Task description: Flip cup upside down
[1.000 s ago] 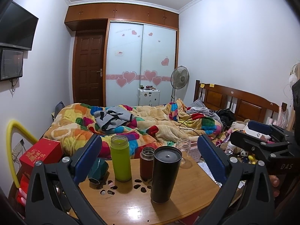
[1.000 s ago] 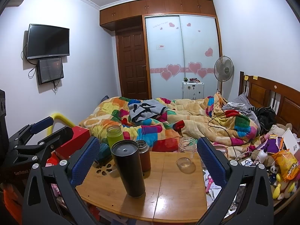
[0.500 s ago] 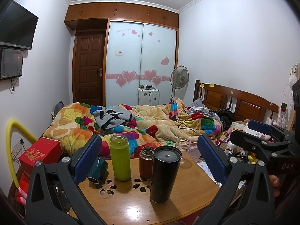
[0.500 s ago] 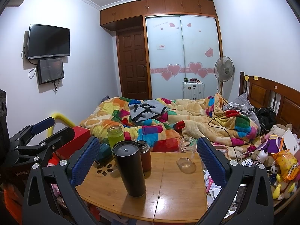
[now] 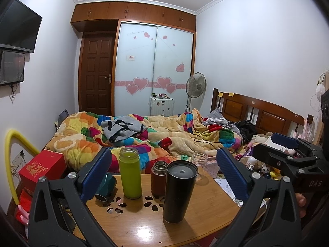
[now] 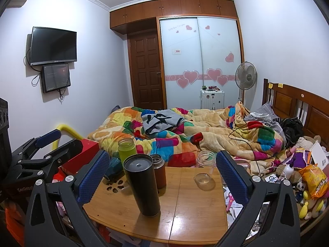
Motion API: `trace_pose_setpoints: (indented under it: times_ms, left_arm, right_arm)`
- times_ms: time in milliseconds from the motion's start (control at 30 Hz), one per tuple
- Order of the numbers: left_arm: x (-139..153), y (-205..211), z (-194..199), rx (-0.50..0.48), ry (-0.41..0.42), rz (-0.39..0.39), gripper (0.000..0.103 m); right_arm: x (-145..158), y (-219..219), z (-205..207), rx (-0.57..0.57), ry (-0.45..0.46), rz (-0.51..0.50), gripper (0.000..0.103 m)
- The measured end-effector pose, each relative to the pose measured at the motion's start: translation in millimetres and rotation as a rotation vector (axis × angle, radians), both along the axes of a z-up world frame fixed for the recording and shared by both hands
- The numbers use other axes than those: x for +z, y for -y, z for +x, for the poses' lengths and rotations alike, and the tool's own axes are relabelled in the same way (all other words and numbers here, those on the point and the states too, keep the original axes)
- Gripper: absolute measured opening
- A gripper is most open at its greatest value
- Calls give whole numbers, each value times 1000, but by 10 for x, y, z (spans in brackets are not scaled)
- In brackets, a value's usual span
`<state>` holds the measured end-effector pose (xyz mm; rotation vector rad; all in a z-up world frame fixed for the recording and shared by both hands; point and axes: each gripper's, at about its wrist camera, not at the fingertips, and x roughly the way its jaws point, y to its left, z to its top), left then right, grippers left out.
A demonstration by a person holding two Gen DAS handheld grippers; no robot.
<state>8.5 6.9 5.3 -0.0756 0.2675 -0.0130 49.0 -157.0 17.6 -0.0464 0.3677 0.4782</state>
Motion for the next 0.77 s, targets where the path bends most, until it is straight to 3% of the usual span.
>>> trace_pose_setpoints:
  times_ms: [767]
  left_arm:
    - [-15,47,61,-38,-15,-36,103]
  right_arm:
    - [22,-5,-12,-5,-6,4,103]
